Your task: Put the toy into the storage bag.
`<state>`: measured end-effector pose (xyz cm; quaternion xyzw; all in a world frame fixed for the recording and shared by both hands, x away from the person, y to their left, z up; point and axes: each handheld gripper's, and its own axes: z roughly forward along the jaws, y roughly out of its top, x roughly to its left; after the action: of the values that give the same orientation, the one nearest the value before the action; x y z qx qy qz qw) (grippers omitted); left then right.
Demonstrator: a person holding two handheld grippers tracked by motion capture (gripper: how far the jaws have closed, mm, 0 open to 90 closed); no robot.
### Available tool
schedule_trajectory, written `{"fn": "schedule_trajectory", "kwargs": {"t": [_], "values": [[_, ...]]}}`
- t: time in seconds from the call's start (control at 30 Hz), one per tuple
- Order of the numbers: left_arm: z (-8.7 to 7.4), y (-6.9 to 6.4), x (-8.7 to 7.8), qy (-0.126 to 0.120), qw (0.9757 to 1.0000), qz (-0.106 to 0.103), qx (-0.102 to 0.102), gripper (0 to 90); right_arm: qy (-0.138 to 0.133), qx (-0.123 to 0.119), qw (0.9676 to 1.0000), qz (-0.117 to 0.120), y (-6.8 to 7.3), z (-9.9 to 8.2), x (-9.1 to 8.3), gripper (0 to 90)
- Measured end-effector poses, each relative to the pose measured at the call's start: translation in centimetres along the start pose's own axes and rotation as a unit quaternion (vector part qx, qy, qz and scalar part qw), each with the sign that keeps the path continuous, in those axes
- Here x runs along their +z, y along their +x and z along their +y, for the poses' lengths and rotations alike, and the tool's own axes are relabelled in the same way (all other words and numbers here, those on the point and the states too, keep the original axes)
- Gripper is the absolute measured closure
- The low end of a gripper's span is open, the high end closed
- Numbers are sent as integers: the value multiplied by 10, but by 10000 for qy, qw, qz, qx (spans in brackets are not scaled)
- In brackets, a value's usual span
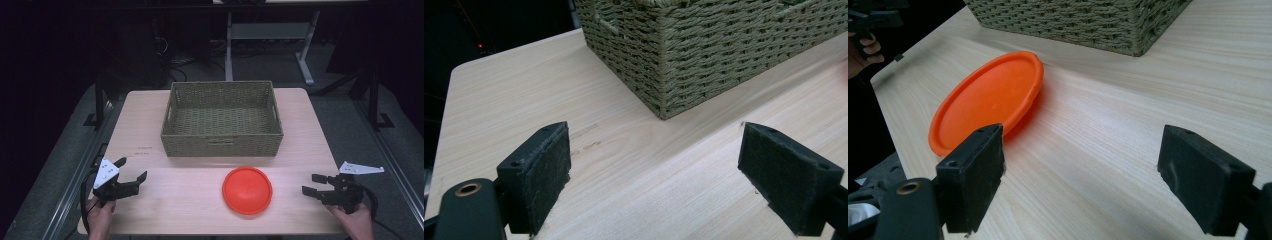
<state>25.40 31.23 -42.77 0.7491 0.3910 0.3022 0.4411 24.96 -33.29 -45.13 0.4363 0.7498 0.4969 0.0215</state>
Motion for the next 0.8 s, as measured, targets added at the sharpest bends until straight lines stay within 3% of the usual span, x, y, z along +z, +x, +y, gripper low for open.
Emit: {"fn": "schedule_trajectory", "kwargs": {"t": [0.8], "values": [[-2,0,-2,-10,10000,11,-3,130,184,-201,9993,271,21,23,10,163]]}}
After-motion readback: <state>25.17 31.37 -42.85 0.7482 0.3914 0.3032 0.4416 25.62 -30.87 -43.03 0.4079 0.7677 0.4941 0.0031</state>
